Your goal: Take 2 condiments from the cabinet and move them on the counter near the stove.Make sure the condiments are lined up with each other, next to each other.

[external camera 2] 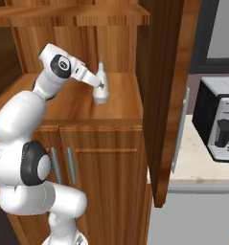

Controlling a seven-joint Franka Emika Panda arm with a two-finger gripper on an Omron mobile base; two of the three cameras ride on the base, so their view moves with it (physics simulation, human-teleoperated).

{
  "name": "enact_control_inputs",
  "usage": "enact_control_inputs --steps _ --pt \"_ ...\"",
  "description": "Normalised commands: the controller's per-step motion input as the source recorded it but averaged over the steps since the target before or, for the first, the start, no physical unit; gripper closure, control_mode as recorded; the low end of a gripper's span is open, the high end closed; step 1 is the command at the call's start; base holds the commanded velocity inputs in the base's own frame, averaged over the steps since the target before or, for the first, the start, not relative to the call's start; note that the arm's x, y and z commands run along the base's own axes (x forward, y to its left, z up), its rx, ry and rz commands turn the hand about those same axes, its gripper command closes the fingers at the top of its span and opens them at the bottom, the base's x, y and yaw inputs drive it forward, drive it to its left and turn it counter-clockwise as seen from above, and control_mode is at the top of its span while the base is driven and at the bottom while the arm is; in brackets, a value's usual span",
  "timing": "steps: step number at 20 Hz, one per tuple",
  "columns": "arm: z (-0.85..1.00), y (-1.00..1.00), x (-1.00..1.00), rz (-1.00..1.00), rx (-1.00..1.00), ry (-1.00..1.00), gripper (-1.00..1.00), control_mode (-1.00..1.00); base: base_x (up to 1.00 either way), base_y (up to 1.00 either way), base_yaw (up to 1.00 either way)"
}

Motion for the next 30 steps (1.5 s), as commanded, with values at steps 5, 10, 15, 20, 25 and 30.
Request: enact_control_inputs --steps 5,10,15,20,25,30 --pt "0.00 0.00 -1.00 0.18 -0.10 -0.26 1.00 -1.00 0.00 0.00 0.00" --pt "0.06 0.00 -0.88 0.26 -0.06 -0.24 1.00 -1.00 0.00 0.00 0.00" --pt "0.08 0.00 -0.54 0.37 0.00 -0.05 1.00 -1.00 0.00 0.00 0.00" --pt "0.24 0.00 -0.41 0.37 0.00 0.00 1.00 -1.00 0.00 0.00 0.00" --pt "0.31 0.00 -0.29 0.35 0.00 0.00 1.00 -1.00 0.00 0.00 0.00" --pt "0.28 0.00 -0.26 0.34 0.00 0.00 1.00 -1.00 0.00 0.00 0.00"
